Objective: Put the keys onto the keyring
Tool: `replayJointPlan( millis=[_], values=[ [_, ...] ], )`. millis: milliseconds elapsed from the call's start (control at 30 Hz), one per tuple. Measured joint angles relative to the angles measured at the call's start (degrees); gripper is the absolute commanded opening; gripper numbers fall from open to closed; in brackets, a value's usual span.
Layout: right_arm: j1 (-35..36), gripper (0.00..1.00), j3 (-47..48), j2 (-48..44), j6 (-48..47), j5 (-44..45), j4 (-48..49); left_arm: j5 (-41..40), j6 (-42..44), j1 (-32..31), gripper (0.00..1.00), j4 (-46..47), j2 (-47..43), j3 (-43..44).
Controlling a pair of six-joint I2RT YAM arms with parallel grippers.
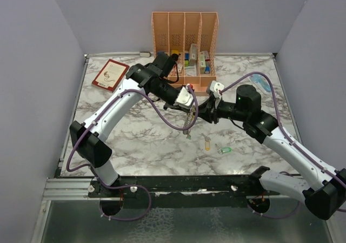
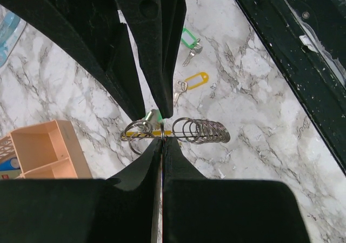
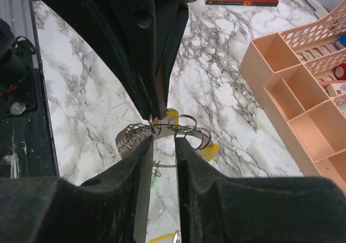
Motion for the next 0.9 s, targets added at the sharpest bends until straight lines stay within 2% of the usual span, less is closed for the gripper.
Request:
replayJointPlan(
  millis=[367, 667, 900],
  values=[
    [0.0, 0.23, 4.55, 2.4, -1.84, -0.52, -2.51, 0.07, -0.09, 0.02, 0.0, 0.0, 0.0, 0.0],
    [0.0, 0.24, 4.7, 3.39, -2.64, -0.68, -3.8, 0.07, -0.13, 0.0, 0.0, -0.07, 0.0, 0.0],
    [-0.02, 0.31, 4.7, 3.28, -2.64, -0.66, -5.38, -0.11, -0.13, 0.0, 0.0, -0.09, 0.0, -0.11]
  ],
)
